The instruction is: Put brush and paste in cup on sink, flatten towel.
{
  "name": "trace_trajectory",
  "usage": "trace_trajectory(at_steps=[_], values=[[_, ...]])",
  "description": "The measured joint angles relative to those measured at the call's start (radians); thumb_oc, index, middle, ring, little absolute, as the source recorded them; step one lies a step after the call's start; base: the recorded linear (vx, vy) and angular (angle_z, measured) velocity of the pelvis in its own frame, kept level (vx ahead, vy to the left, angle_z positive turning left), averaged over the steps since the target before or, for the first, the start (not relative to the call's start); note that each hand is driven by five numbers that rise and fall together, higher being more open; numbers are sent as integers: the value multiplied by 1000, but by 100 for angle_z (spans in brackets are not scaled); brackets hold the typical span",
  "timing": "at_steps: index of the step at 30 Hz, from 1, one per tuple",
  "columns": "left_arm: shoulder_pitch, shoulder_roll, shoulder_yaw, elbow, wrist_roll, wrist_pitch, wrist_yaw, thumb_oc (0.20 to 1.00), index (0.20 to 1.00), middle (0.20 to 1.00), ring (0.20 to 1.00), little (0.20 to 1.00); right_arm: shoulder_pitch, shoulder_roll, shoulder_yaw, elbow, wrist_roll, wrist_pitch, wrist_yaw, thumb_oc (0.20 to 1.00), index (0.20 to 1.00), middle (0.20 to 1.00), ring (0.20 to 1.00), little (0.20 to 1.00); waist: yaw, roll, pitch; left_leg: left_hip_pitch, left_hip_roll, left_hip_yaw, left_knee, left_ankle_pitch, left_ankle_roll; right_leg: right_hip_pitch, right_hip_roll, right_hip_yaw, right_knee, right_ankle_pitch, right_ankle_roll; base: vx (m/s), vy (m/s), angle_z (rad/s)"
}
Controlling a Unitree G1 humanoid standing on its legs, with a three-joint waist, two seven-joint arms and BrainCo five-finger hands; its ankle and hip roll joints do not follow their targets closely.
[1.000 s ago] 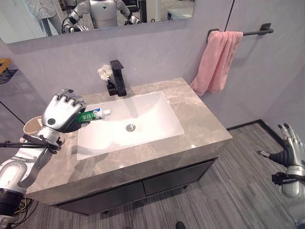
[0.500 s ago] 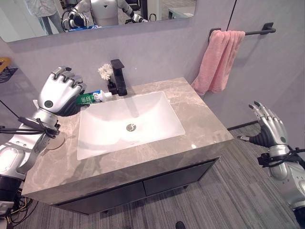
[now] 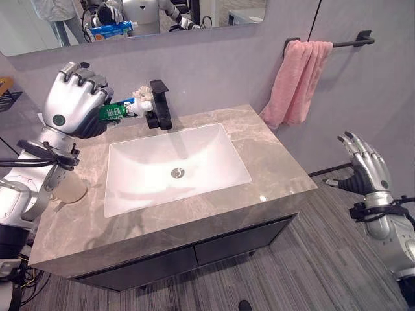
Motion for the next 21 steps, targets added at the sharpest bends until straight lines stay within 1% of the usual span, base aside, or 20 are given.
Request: trace_trajectory(at_steps=[3,9,12,17,18,21], values=[[-7,0,0,0,0,4,10,200,200,200,200,200,-17,1,15,-6,0,0,0,1000,1000,1000,1000,1000,1,0,1,0,0,0,0,0,0,0,0,0,0,0,0,0,0,0],[-48,0,0,-9,0,36,25,200,200,200,200,200,-94,3,53,-60,1,6,0,1000,1000,1000,1000,1000,3,-1,2,-1,0,0,0,0,0,0,0,-1,0,0,0,0,0,0],[-68,1,0,-15,0,38,28,200,200,200,200,200,-113,3,58,-82,1,5,1,1000,1000,1000,1000,1000,4,-1,2,-1,0,-1,0,0,0,0,0,-1,0,-1,-1,0,0,0],[-141,1,-52,-27,0,44,34,200,200,200,200,200,-262,22,151,-116,6,15,2,1000,1000,1000,1000,1000,6,3,5,-2,0,-1,0,0,0,-1,0,-2,0,-1,-1,0,0,0],[-145,1,-56,-27,0,44,34,200,200,200,200,200,-268,23,155,-120,6,15,2,1000,1000,1000,1000,1000,6,3,5,-2,0,-1,0,0,0,-1,0,-2,0,-1,-1,0,0,0],[-175,2,-71,-27,0,44,40,200,200,200,200,200,-336,57,198,-148,8,11,13,1000,1000,1000,1000,1000,7,4,5,-2,0,-1,0,0,0,-1,1,-2,0,-1,-1,0,0,0]])
